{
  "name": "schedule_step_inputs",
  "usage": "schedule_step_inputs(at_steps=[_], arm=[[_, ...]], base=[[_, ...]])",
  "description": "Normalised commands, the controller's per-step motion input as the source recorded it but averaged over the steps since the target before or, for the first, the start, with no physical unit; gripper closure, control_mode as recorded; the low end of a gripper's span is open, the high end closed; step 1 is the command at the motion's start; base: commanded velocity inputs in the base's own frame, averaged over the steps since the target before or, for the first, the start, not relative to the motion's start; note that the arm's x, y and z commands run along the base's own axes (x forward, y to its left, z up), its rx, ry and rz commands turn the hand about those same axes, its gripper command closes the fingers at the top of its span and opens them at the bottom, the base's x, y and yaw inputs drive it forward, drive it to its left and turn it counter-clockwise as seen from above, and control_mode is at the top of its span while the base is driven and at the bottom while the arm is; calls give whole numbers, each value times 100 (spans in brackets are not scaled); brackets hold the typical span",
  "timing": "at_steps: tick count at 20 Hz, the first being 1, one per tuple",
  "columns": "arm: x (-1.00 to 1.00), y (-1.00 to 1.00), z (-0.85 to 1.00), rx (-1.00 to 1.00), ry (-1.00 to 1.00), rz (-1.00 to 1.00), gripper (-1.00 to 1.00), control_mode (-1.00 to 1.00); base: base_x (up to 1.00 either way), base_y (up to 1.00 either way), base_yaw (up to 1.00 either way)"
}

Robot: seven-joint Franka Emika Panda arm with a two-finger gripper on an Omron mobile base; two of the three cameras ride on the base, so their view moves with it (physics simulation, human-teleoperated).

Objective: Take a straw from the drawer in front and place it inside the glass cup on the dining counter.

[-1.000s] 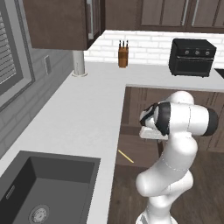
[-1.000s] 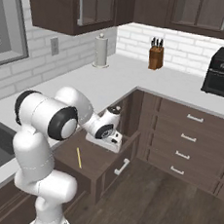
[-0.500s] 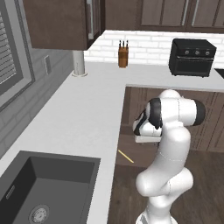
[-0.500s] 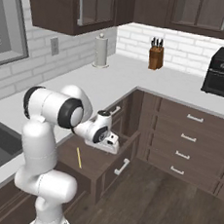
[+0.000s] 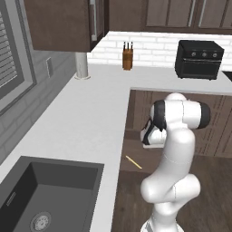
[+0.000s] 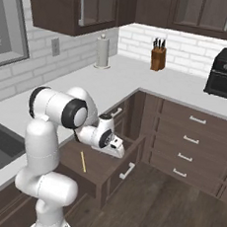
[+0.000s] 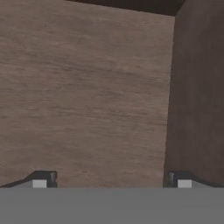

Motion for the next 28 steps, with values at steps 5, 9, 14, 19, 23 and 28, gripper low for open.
schedule_step_inputs(at_steps=[5, 9, 14, 19, 23, 28], arm=[[0, -73, -18, -6, 0, -4, -100, -100], [-8, -100, -2, -5, 0, -5, -100, -100], [-20, -100, 0, -2, 0, -2, -100, -100], [-28, -100, 1, 0, 0, 0, -100, -100], [-40, -24, 66, 0, -6, 7, -100, -100], [-39, 73, 100, 0, -7, 21, -100, -100]], base=[[0, 0, 0], [0, 0, 0], [0, 0, 0], [0, 0, 0], [0, 0, 0], [0, 0, 0]])
